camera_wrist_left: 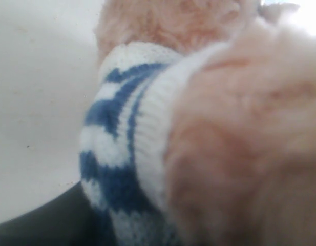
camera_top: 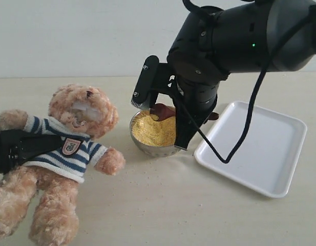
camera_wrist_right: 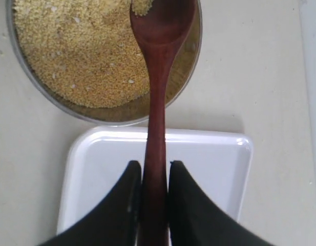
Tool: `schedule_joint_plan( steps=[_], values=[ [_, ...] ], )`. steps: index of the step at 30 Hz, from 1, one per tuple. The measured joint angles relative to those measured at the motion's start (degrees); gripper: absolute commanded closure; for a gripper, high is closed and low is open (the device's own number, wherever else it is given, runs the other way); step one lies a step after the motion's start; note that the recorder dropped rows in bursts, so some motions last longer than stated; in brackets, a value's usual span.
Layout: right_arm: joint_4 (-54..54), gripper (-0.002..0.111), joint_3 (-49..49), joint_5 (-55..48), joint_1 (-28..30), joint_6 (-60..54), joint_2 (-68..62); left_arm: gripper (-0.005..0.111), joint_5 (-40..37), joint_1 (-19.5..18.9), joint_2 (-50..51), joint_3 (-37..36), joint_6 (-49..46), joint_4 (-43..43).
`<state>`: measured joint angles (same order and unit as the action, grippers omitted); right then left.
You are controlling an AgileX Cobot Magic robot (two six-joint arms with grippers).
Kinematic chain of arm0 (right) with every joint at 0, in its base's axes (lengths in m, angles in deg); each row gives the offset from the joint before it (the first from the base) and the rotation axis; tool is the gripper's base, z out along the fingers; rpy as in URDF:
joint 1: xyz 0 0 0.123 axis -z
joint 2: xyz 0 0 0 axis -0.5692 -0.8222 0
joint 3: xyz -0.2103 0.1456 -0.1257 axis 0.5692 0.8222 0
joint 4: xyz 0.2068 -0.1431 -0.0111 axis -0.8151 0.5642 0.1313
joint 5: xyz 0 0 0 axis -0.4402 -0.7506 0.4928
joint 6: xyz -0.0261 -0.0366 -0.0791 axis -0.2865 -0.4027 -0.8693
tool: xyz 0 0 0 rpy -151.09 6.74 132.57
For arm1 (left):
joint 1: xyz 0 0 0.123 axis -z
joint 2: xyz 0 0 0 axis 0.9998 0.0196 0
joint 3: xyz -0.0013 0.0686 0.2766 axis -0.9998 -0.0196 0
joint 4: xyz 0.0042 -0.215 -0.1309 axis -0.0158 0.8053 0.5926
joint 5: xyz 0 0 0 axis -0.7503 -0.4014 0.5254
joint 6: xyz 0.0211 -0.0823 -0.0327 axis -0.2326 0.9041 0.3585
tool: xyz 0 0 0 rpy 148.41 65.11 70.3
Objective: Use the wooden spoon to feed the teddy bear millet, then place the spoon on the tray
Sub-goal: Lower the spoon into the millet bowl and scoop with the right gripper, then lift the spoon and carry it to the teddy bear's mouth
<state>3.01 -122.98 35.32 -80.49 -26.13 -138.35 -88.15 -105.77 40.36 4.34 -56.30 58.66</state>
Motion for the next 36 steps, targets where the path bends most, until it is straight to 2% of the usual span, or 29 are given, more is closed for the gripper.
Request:
schedule_joint_plan(
  steps=[7,12,17,30,36],
  values=[
    [-3.1,0.108,0.0,0.2,0.5,-0.9,1.0,0.102,0.0,0.7,1.1,1.8,-0.7,0.0],
    [-15.4,0.108,0.0,3.2,5.4,-8.0,3.8,0.102,0.0,2.5,4.8,4.2,1.8,0.0],
    [-25.2,0.108,0.0,3.9,9.0,-15.3,6.1,0.102,0.0,2.6,6.8,6.0,5.8,0.0],
    [-39.7,0.108,-1.5,10.8,9.1,-21.3,6.4,0.102,0.0,2.6,8.5,10.4,23.0,0.0],
    [-44.0,0.108,-7.1,12.7,5.1,-24.5,6.4,0.102,0.0,2.6,8.5,10.7,27.6,0.0]
  ],
)
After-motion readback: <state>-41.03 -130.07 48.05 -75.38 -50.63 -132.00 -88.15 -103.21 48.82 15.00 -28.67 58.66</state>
